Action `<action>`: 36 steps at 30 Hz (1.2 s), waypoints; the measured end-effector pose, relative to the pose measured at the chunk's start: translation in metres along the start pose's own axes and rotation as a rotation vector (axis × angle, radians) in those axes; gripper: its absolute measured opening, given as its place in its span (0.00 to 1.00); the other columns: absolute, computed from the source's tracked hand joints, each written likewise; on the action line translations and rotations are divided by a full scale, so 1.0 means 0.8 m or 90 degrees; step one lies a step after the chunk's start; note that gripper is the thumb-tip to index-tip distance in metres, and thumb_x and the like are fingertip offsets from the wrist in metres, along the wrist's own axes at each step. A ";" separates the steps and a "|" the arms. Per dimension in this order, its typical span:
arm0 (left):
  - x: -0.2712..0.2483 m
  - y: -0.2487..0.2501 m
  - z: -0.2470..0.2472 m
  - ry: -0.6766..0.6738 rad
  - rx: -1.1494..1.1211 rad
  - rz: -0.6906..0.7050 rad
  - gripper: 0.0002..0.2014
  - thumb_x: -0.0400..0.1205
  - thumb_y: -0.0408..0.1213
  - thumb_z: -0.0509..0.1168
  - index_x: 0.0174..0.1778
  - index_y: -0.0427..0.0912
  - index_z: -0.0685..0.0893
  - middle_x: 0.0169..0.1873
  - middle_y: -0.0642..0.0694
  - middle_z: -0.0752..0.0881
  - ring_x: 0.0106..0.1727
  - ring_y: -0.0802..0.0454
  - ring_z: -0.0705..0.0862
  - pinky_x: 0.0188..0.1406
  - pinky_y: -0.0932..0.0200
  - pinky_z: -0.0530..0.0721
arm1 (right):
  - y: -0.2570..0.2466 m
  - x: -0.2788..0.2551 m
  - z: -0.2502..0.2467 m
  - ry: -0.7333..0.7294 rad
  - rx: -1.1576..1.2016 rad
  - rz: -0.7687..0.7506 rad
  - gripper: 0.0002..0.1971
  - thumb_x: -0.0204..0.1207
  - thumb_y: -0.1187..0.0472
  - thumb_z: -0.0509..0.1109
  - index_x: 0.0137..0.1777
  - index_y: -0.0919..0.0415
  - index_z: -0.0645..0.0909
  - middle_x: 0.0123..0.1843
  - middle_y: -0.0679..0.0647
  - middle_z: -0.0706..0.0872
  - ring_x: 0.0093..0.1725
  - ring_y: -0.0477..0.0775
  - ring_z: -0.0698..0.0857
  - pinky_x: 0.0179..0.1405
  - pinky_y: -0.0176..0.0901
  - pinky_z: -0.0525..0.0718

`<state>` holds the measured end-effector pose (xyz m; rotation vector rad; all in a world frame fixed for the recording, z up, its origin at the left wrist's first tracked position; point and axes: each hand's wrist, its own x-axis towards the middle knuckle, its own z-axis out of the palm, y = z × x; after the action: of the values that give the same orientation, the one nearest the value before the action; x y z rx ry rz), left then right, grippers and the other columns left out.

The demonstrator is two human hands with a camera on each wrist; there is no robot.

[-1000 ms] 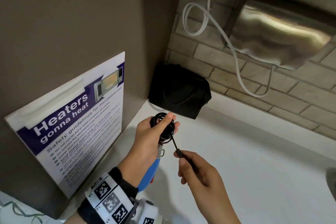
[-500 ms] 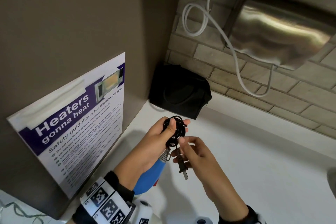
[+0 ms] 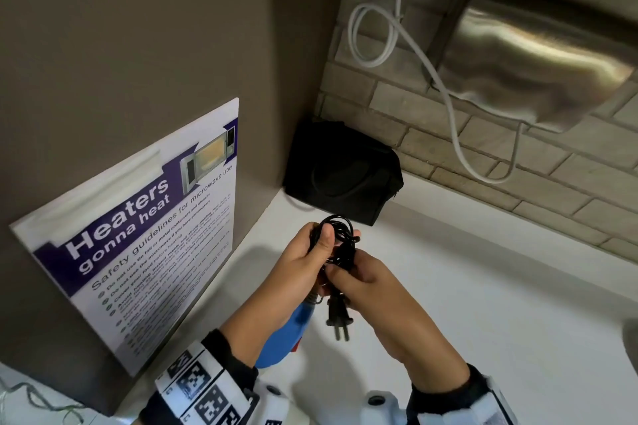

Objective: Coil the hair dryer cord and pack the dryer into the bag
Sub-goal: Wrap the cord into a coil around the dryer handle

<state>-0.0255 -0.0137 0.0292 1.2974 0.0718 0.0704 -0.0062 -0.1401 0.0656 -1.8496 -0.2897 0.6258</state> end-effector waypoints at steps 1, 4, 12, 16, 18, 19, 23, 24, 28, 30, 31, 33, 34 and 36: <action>0.002 0.000 -0.001 0.024 -0.004 0.006 0.20 0.81 0.58 0.58 0.54 0.44 0.79 0.58 0.51 0.89 0.35 0.54 0.87 0.28 0.54 0.84 | 0.001 -0.001 0.000 -0.013 0.008 -0.007 0.09 0.83 0.66 0.61 0.58 0.62 0.80 0.47 0.57 0.90 0.41 0.48 0.88 0.39 0.33 0.83; 0.006 -0.002 -0.003 0.088 -0.025 0.023 0.23 0.78 0.60 0.61 0.52 0.41 0.78 0.55 0.41 0.90 0.29 0.49 0.85 0.33 0.48 0.83 | 0.002 -0.004 0.004 -0.029 0.004 -0.024 0.12 0.84 0.68 0.58 0.62 0.59 0.78 0.39 0.52 0.88 0.33 0.44 0.84 0.35 0.34 0.81; 0.015 0.003 -0.009 0.142 -0.315 -0.025 0.16 0.87 0.40 0.53 0.58 0.29 0.77 0.52 0.37 0.90 0.54 0.41 0.90 0.56 0.53 0.88 | 0.020 -0.024 0.010 0.008 -0.116 -0.099 0.08 0.87 0.59 0.56 0.55 0.52 0.77 0.28 0.44 0.80 0.26 0.43 0.71 0.33 0.36 0.71; 0.011 0.007 -0.012 0.091 -0.317 -0.038 0.16 0.87 0.38 0.54 0.59 0.28 0.77 0.53 0.35 0.90 0.57 0.41 0.89 0.56 0.53 0.87 | 0.018 -0.027 0.007 -0.009 -0.100 -0.058 0.09 0.87 0.62 0.54 0.59 0.51 0.75 0.36 0.47 0.88 0.29 0.44 0.78 0.33 0.32 0.74; 0.008 0.009 -0.012 0.041 -0.252 -0.053 0.15 0.87 0.40 0.53 0.58 0.31 0.77 0.56 0.37 0.89 0.55 0.46 0.90 0.46 0.57 0.87 | 0.014 -0.023 0.002 -0.033 -0.028 -0.024 0.12 0.86 0.66 0.55 0.62 0.52 0.73 0.43 0.48 0.92 0.35 0.44 0.84 0.34 0.31 0.77; 0.006 0.008 -0.010 0.020 -0.221 -0.061 0.15 0.88 0.41 0.52 0.57 0.34 0.78 0.57 0.40 0.89 0.50 0.49 0.90 0.39 0.59 0.86 | 0.013 -0.019 0.000 -0.040 0.014 -0.009 0.12 0.86 0.66 0.56 0.63 0.53 0.74 0.43 0.49 0.92 0.36 0.45 0.85 0.34 0.34 0.78; 0.002 0.001 -0.004 -0.016 -0.224 -0.095 0.17 0.87 0.43 0.52 0.58 0.36 0.82 0.61 0.39 0.87 0.60 0.43 0.86 0.55 0.49 0.85 | 0.014 -0.004 -0.001 0.023 0.103 0.025 0.09 0.84 0.58 0.62 0.57 0.59 0.80 0.28 0.46 0.79 0.25 0.45 0.73 0.30 0.41 0.72; 0.002 0.000 -0.003 -0.012 -0.259 -0.104 0.18 0.86 0.43 0.52 0.60 0.35 0.82 0.61 0.37 0.87 0.64 0.42 0.85 0.65 0.46 0.80 | 0.016 -0.002 -0.001 0.038 0.081 0.019 0.09 0.84 0.56 0.63 0.54 0.60 0.81 0.28 0.46 0.77 0.24 0.45 0.72 0.29 0.41 0.70; 0.005 0.003 -0.014 0.008 -0.431 -0.115 0.24 0.84 0.43 0.53 0.68 0.27 0.73 0.65 0.35 0.84 0.68 0.42 0.82 0.67 0.47 0.77 | 0.024 -0.005 0.000 0.028 -0.027 -0.028 0.11 0.84 0.55 0.61 0.51 0.62 0.80 0.30 0.46 0.72 0.26 0.44 0.68 0.21 0.29 0.66; 0.006 0.007 -0.017 0.010 -0.470 -0.111 0.22 0.86 0.43 0.52 0.66 0.28 0.74 0.65 0.34 0.84 0.68 0.41 0.82 0.65 0.48 0.78 | 0.026 -0.006 -0.001 0.019 -0.029 -0.042 0.10 0.85 0.57 0.60 0.52 0.62 0.81 0.29 0.45 0.70 0.27 0.45 0.66 0.23 0.29 0.64; 0.005 0.008 -0.017 0.015 -0.469 -0.106 0.21 0.87 0.43 0.51 0.65 0.29 0.75 0.65 0.34 0.84 0.67 0.41 0.83 0.65 0.48 0.78 | 0.028 -0.006 -0.001 0.015 -0.029 -0.048 0.11 0.86 0.57 0.59 0.53 0.62 0.81 0.29 0.45 0.70 0.27 0.45 0.64 0.24 0.30 0.64; 0.005 0.011 -0.015 0.024 -0.431 -0.093 0.21 0.87 0.44 0.51 0.63 0.30 0.77 0.63 0.35 0.85 0.65 0.42 0.84 0.65 0.49 0.78 | 0.028 -0.008 0.000 0.004 -0.045 -0.062 0.12 0.86 0.56 0.59 0.54 0.60 0.82 0.27 0.43 0.69 0.27 0.44 0.65 0.25 0.29 0.66; 0.005 0.012 -0.013 0.035 -0.407 -0.086 0.21 0.87 0.44 0.52 0.63 0.30 0.78 0.62 0.35 0.86 0.64 0.43 0.85 0.64 0.50 0.79 | 0.028 -0.009 0.001 0.000 -0.054 -0.072 0.12 0.86 0.54 0.58 0.55 0.57 0.82 0.26 0.41 0.70 0.26 0.43 0.66 0.26 0.28 0.67; 0.007 0.009 -0.008 0.089 -0.365 -0.068 0.19 0.86 0.43 0.56 0.63 0.31 0.79 0.58 0.36 0.88 0.60 0.43 0.87 0.61 0.51 0.83 | 0.028 -0.012 0.002 -0.005 -0.056 -0.091 0.12 0.86 0.52 0.57 0.57 0.53 0.82 0.25 0.40 0.71 0.25 0.40 0.67 0.27 0.26 0.68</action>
<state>-0.0210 -0.0050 0.0342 0.7130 0.2236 0.0823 -0.0172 -0.1513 0.0471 -1.8909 -0.4566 0.5291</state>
